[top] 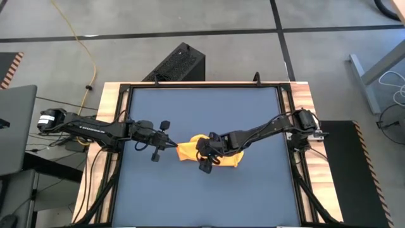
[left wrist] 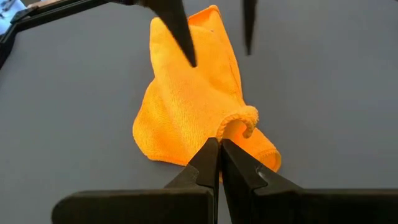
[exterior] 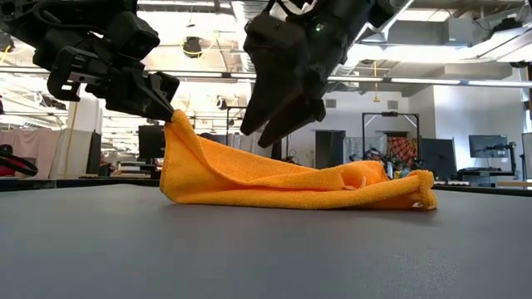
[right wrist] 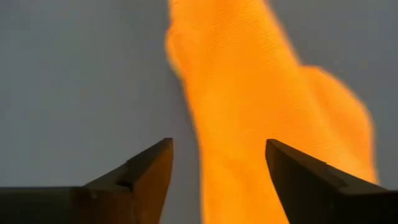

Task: Roll towel
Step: Fold the yellow microfiber cloth

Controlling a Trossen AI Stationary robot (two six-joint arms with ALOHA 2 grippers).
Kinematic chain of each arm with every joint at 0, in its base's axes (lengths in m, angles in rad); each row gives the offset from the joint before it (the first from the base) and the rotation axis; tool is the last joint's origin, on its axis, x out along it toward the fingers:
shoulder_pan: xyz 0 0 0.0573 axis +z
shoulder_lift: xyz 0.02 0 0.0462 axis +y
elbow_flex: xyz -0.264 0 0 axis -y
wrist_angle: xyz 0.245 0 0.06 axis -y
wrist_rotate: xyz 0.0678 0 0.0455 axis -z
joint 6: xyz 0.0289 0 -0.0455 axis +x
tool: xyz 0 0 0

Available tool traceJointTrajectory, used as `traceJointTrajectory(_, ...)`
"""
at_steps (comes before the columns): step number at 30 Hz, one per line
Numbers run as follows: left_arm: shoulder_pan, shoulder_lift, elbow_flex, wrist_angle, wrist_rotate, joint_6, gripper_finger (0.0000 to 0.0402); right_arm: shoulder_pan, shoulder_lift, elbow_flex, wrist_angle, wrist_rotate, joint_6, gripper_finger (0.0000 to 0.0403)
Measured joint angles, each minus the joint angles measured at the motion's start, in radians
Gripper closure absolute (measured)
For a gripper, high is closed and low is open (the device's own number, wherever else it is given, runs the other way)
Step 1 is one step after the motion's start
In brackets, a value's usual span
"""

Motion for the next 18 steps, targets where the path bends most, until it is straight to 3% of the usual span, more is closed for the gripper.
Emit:
traceJointTrajectory(5,0.000,0.000,0.000,0.000,0.000,0.000,0.0401,0.055,0.000,0.000,-0.095,-0.060,0.041,0.0100)
traceJointTrajectory(12,0.000,0.000,0.000,0.000,0.000,-0.002,0.0401,0.140,0.002,0.000,-0.262,0.183,-0.012,0.0101)
traceJointTrajectory(18,0.000,0.000,0.000,0.000,0.001,-0.004,0.0401,0.157,0.029,0.000,-0.268,0.208,-0.037,0.0102)
